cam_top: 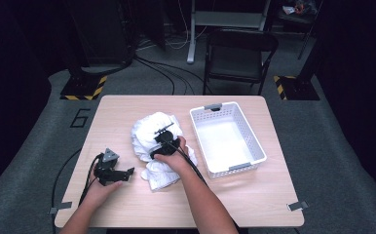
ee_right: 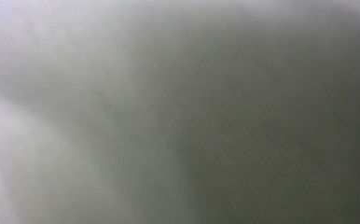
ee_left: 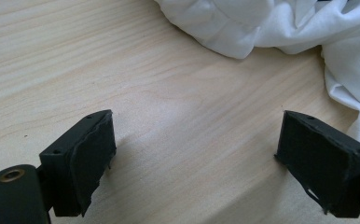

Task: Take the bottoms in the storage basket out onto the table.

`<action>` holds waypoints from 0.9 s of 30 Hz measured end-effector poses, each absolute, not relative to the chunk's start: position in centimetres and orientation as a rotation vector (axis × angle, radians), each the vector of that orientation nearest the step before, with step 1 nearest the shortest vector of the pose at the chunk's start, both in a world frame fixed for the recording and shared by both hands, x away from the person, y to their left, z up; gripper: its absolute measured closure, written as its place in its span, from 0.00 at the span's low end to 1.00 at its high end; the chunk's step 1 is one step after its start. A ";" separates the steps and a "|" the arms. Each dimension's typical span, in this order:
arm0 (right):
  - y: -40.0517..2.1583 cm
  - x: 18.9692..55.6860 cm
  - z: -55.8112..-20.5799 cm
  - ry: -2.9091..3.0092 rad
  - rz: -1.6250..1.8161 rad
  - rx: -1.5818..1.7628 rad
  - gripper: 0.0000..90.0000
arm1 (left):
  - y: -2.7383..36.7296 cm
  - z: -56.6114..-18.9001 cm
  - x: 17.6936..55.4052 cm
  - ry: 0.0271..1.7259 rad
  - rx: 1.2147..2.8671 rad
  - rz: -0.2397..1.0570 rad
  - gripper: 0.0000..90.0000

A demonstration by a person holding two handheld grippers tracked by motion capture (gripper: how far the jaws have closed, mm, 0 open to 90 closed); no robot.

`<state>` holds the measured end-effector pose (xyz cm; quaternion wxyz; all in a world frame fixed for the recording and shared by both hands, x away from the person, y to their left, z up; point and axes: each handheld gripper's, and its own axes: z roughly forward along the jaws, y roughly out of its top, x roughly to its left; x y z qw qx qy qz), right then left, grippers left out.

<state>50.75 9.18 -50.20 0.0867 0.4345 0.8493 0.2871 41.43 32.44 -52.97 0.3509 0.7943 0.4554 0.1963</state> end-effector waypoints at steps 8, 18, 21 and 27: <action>9.2 50.7 -50.2 2.525 0.849 1.291 0.16 | 32.4 -53.0 41.4 1.179 2.057 0.508 0.12; 9.1 50.7 -49.7 2.520 0.824 1.301 0.16 | 32.4 -53.0 41.4 1.178 2.057 0.508 0.12; 9.0 50.7 -49.1 2.513 0.840 1.315 0.16 | 32.4 -53.0 41.4 1.178 2.057 0.508 0.12; 8.3 50.9 -47.8 2.522 0.874 1.302 0.16 | 32.4 -53.0 41.4 1.177 2.058 0.509 0.12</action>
